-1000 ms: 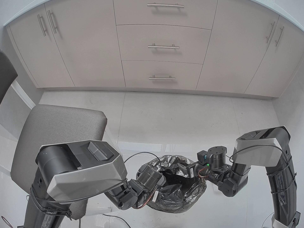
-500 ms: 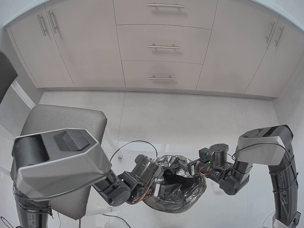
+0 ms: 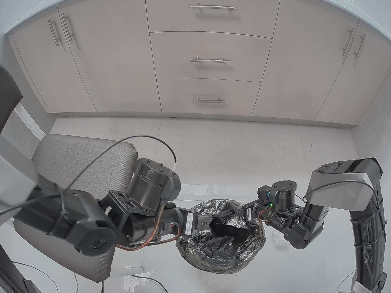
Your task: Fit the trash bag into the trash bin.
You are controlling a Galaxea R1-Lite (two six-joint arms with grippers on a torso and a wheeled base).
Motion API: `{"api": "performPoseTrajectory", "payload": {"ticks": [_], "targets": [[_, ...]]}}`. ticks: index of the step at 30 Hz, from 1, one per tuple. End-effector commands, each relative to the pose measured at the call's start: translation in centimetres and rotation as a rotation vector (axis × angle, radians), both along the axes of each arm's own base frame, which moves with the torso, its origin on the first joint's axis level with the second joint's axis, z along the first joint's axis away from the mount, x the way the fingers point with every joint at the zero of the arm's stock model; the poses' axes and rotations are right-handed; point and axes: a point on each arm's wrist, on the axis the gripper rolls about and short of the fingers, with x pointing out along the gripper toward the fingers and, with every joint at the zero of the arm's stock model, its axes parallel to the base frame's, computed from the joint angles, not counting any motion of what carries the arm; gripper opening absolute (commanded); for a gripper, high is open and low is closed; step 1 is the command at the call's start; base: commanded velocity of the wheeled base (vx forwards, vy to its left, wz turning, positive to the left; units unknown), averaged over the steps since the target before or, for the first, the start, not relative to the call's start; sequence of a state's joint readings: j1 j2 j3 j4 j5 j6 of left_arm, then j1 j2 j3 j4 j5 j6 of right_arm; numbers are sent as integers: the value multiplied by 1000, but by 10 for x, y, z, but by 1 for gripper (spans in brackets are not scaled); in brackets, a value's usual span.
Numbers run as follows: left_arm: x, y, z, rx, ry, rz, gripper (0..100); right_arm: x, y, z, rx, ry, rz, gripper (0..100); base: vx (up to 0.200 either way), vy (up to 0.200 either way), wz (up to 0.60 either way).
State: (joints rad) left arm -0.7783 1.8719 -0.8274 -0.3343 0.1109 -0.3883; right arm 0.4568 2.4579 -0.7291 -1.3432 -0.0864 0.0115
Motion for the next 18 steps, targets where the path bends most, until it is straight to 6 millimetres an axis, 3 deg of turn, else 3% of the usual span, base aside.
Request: {"api": "performPoseTrajectory", "payload": {"ticks": [1,18], "targets": [[-12,19,37,-69,-85,0,100,-1,1,1,2,-1,3,100,0,0,0],[-1,28,34,-47,-91,35,100,-1,8,-40,-41,74,19,100,0,0,0]]}}
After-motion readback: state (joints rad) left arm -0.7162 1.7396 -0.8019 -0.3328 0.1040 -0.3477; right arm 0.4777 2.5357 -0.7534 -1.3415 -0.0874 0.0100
